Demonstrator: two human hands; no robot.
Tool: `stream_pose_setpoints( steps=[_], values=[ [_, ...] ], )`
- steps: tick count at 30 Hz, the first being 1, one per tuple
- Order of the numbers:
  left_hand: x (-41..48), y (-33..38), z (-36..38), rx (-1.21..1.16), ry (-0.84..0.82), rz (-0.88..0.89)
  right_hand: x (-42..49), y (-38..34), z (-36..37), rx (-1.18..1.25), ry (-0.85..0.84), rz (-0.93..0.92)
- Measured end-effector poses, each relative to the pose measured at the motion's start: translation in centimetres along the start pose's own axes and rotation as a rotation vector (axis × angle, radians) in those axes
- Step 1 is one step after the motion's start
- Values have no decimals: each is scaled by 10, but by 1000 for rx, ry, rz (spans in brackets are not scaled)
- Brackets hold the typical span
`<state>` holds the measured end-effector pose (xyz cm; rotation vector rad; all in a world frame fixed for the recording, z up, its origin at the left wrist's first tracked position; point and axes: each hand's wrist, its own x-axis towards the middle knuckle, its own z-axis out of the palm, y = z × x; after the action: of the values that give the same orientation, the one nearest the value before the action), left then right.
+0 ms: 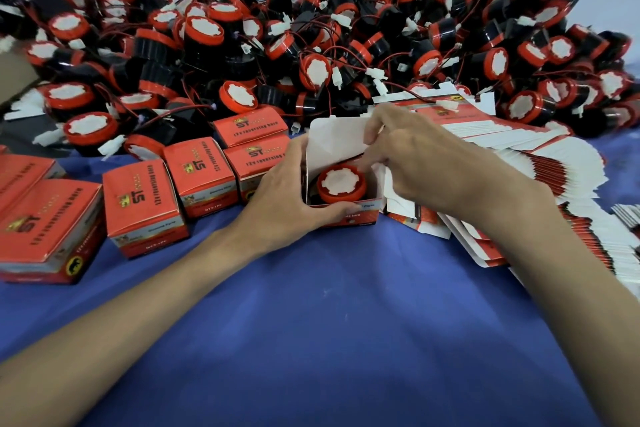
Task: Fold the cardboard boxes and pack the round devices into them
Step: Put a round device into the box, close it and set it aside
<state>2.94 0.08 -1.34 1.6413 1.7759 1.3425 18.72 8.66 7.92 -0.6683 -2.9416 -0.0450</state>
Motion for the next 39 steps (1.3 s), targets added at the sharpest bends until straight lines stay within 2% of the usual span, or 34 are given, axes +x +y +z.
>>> stream_pose_setpoints(
  steps=[2,5,8,12,14,19,24,29,33,36,39],
  values=[
    [0,0,0,1,-4,-11,2,2,3,-25,114,9],
    [-1,2,2,-3,2,-42,3,1,9,-135,178,70],
    [0,3,7,-36,26,-112,1,-8,15,-189,127,124],
    [2,6,19,-75,105,-168,-1,-7,12,-144,15,25],
    [1,7,22,-91,120,-172,-2,0,4,-90,20,-22],
    [-2,12,22,-89,130,-167,-4,10,8,52,272,-82],
    [-5,16,20,-96,133,-161,-5,13,18,81,353,-124],
    [-4,15,19,-64,118,-161,-21,2,52,-124,501,-184],
    [-4,13,19,-28,134,-164,-32,1,71,-130,690,-233],
    [-3,15,20,-25,142,-156,-35,8,76,-109,700,-257],
    [-2,13,19,-39,136,-149,-38,19,79,12,654,-285]
  ],
)
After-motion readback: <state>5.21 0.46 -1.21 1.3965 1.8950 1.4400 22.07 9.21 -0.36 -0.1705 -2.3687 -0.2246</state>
